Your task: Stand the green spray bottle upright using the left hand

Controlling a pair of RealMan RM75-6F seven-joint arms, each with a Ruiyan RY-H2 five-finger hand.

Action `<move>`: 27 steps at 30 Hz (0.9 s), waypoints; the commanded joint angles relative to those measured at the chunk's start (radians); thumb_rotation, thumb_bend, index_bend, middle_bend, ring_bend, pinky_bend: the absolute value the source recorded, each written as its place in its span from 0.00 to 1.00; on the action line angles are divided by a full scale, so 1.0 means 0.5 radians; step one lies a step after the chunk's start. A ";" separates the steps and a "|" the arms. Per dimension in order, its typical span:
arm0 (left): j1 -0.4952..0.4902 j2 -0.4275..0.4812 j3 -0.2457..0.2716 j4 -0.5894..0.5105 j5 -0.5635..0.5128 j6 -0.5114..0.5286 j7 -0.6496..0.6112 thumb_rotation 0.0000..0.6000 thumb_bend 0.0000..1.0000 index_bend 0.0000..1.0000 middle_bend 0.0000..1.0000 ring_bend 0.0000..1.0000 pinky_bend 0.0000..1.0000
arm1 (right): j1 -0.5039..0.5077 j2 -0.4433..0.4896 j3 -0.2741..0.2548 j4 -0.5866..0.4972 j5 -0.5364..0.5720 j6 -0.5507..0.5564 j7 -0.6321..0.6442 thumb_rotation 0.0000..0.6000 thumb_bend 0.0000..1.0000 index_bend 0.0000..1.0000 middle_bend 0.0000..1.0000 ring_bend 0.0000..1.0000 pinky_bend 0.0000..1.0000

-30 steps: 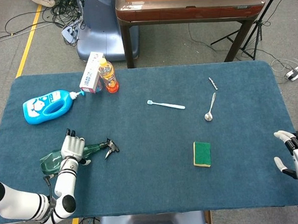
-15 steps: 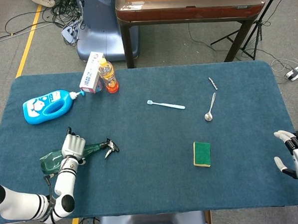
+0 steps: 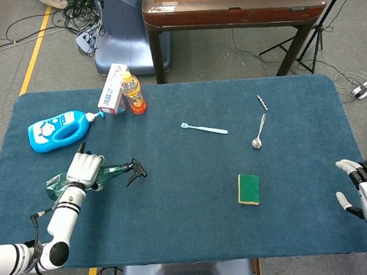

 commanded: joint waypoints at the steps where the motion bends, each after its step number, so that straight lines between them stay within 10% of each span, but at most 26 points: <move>1: 0.146 0.211 -0.152 -0.106 0.290 -0.219 -0.500 0.90 0.06 0.43 0.52 0.28 0.05 | 0.001 0.001 0.000 -0.003 -0.002 0.000 -0.003 1.00 0.30 0.23 0.24 0.19 0.23; 15: 0.525 0.006 -0.429 0.357 1.321 -0.171 -1.997 1.00 0.06 0.41 0.49 0.26 0.06 | -0.002 0.007 0.000 -0.013 0.003 0.002 -0.010 1.00 0.30 0.23 0.24 0.19 0.23; 27: 0.636 -0.262 -0.513 0.779 1.565 -0.090 -2.889 1.00 0.06 0.38 0.48 0.25 0.06 | 0.011 0.002 0.004 -0.019 0.010 -0.016 -0.025 1.00 0.30 0.23 0.24 0.19 0.23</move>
